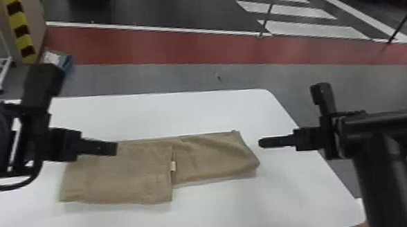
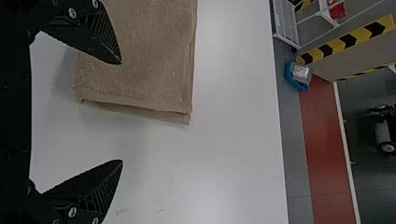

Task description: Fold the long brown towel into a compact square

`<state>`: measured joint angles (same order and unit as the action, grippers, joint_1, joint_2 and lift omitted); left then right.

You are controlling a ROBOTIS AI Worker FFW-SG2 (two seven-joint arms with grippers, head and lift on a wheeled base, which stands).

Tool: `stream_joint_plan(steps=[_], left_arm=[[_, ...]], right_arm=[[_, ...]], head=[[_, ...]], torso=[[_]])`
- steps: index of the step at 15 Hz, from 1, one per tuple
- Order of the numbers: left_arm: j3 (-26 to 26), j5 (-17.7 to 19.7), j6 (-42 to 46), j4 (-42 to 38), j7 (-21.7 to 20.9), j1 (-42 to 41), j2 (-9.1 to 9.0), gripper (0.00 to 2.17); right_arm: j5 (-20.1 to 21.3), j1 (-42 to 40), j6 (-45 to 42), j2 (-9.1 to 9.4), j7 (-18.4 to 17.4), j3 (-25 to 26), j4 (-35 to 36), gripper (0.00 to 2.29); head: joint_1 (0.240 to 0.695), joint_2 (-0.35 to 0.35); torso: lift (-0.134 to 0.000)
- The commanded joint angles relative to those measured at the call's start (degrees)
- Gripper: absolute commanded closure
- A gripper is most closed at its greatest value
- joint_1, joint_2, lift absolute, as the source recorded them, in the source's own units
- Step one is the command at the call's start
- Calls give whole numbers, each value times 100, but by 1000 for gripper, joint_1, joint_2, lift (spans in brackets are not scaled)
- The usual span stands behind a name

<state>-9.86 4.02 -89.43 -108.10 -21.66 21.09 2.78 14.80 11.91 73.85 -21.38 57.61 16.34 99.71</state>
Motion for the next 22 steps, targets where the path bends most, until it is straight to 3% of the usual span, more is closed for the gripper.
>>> stream_joint_plan(steps=[1, 6, 7, 10, 15, 22], left_arm=[[767, -15, -18, -1, -93, -237, 170, 26], [1769, 152, 369, -53, -322, -571, 451, 26], [1865, 195, 404, -53, -348, -624, 504, 26], [2067, 195, 615, -62, -489, -799, 548, 26], [2199, 195, 791, -45, -585, -878, 618, 26], [2234, 195, 914, -1, -612, -878, 680, 26]], right_arm=[[-144, -22, 838, 372, -303, -254, 497, 137], [-320, -22, 1576, 1435, -892, -667, 1297, 97], [-320, -22, 1594, 1620, -979, -729, 1358, 90], [-311, 49, 1623, 2143, -1375, -869, 1384, 93], [-21, 260, 1623, 2143, -1577, -1318, 998, 194], [58, 409, 1623, 2143, -1727, -1669, 374, 221]], head=[[695, -335], [695, -146], [695, -78], [695, 22], [695, 89], [695, 119]], torso=[[-120], [-120], [-120], [-120], [-120], [-120]])
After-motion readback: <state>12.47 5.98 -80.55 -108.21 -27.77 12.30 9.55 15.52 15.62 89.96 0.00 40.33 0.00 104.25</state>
